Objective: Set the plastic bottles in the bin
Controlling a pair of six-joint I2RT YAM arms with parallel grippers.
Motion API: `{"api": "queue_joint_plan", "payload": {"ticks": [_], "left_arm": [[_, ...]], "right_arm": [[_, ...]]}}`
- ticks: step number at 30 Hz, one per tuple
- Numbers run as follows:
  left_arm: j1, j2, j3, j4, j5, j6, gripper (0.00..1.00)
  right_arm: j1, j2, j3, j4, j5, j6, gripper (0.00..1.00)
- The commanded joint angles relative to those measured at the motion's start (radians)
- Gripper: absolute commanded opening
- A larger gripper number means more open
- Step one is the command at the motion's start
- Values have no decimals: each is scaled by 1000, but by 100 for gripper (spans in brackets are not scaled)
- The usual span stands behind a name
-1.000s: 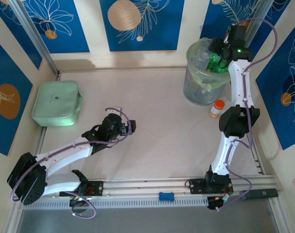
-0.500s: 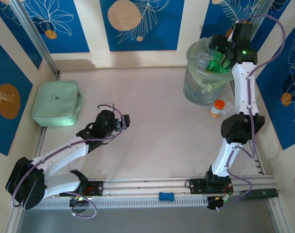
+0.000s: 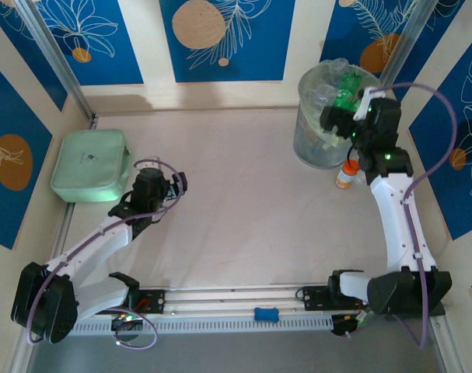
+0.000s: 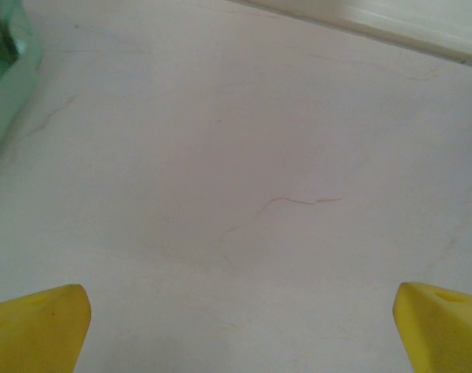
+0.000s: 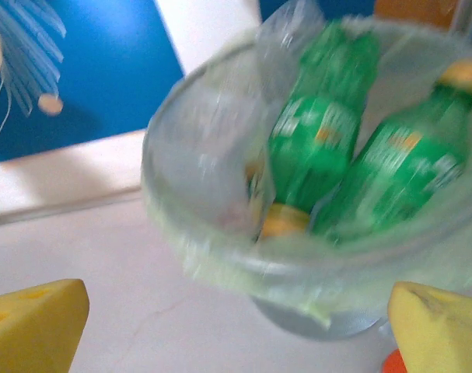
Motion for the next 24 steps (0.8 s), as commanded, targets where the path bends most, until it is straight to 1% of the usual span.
{"api": "queue_joint_plan", "payload": {"ticks": [1,4,7,11,13,14,19,22,24], "left_arm": [[17,21,-5,50,-114,114,99],[21,32,-45,142,-194,169,99],[23,37,-74,187,-257,213,99],[26,53,-102,235,-342,275,99],[27,69,-110,267,-400,296,99],[29,73,-103,251,-412,308,99],[32,122,-101,351,-453,429,99],[32,172,-123,472,-485,533,99],[34,202,-136,513,-500,554,99]], "right_arm": [[50,-82,-179,85,-48,15,99],[104,-159,-375,171,-9,1,99],[112,-208,-530,259,4,39,99],[119,-204,-687,416,19,34,99],[121,-169,-731,488,43,16,99],[122,-145,-746,521,59,3,99],[134,-33,-784,674,130,-58,99],[136,23,-803,766,126,-93,99],[136,63,-805,811,121,-117,99]]}}
